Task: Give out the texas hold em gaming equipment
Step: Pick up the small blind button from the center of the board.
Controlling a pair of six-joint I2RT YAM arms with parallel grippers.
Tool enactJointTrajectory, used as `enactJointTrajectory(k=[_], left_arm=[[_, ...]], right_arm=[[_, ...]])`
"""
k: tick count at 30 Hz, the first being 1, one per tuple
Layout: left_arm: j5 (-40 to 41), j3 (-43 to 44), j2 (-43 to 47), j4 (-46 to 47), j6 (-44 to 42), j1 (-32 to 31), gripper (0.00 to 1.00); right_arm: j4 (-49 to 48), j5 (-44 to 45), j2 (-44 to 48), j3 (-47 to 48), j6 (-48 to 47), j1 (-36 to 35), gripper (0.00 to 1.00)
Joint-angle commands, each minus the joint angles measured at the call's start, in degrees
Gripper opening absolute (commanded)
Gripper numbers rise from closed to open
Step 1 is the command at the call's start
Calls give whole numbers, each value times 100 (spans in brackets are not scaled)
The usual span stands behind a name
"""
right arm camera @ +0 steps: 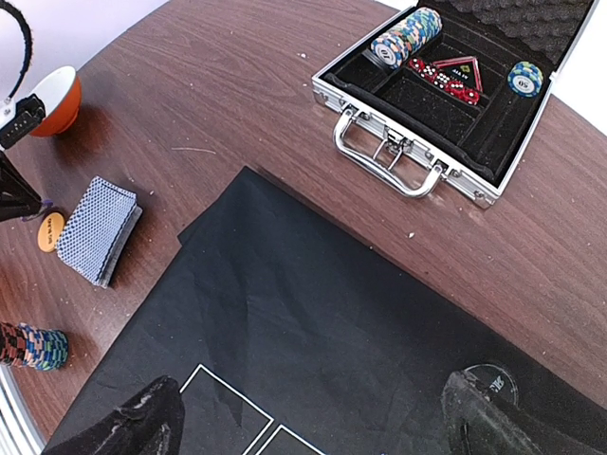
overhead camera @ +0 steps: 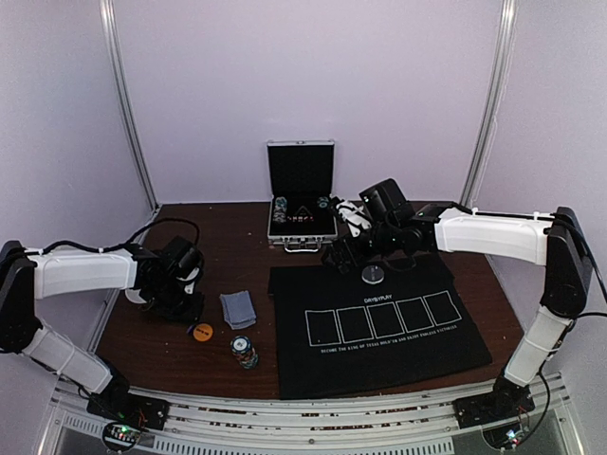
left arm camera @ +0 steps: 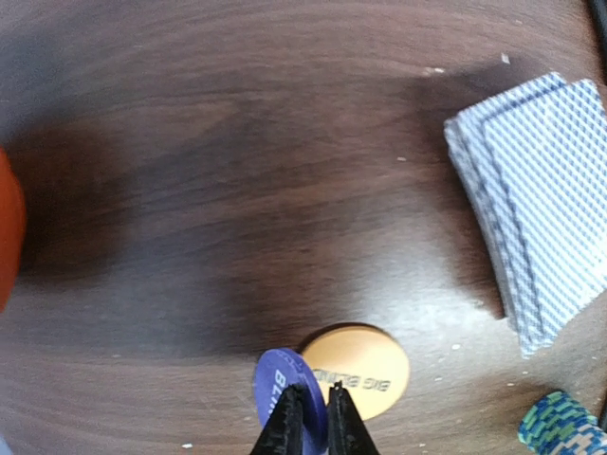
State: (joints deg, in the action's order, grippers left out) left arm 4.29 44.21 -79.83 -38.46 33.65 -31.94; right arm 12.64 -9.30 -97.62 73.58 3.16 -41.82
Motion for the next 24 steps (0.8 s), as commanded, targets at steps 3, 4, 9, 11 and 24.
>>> enactJointTrajectory(k=[3,4,9,11,24], left_arm=[[622,242,-150,-600,-85,13,0],[616,254,-161,-600,-96,12,0],[712,332,-149,-654,-75,12,0],[773,390,-116,-673,-67,12,0],[730,1830,681,-290,-495,21,0]], right_arm=[[216,-33,180,180,27,-42,97],[225,-41,185,195,28,-35,97],[231,-50,224,227,35,-41,97],[229,-59,234,236,36,-44,97],[199,-313,578,434,-3,-56,97]])
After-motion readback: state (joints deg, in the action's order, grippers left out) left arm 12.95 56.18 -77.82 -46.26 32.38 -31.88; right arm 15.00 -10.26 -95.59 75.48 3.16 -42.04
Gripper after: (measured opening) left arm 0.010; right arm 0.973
